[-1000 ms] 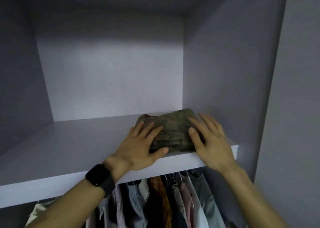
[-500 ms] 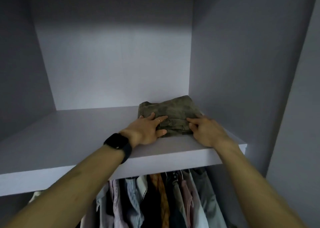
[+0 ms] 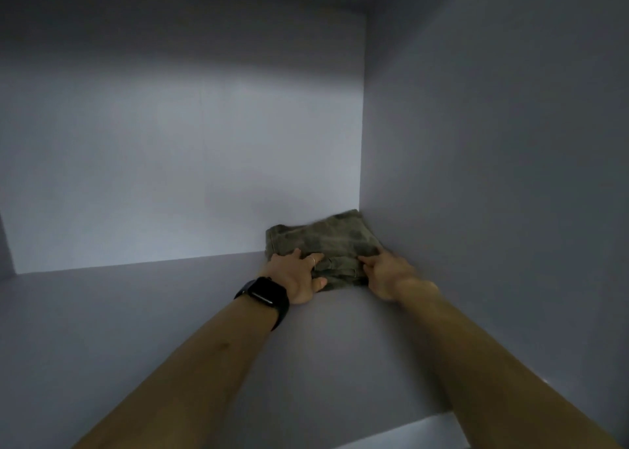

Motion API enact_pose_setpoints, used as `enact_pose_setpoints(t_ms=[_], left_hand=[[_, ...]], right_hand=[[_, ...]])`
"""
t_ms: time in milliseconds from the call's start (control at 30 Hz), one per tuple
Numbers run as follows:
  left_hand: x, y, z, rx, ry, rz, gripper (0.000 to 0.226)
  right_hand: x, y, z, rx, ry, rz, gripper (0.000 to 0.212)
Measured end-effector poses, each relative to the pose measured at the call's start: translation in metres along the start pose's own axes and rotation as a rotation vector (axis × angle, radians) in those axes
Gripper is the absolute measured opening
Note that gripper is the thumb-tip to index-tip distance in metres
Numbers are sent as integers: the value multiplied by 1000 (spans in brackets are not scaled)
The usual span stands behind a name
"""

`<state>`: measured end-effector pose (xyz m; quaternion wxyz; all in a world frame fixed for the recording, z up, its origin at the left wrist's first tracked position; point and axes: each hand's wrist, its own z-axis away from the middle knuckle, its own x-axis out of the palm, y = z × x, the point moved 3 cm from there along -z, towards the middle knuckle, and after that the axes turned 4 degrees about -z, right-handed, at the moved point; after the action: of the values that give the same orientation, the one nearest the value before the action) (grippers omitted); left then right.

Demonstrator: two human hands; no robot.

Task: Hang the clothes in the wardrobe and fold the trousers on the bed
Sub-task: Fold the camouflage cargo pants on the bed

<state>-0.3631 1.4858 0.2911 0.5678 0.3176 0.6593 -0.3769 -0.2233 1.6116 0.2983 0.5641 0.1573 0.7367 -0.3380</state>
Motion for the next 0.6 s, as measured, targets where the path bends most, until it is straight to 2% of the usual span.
enact_pose_setpoints(t_ms=[300,467,533,600], left_hand=[[10,-10,-8,-33,-2,44,65],[8,0,14,-88,-72,57,66],[-3,4,21,-74,-24,-26,70],[-25,20,28,31,84,-57,69]], right_hand=[[17,-2,-16,-7,38,10,47],[16,-1,11,56,-11,-22,64],[5,-2,33,36,33,-85,67],[-10,4,70,-24,140,-163,65]])
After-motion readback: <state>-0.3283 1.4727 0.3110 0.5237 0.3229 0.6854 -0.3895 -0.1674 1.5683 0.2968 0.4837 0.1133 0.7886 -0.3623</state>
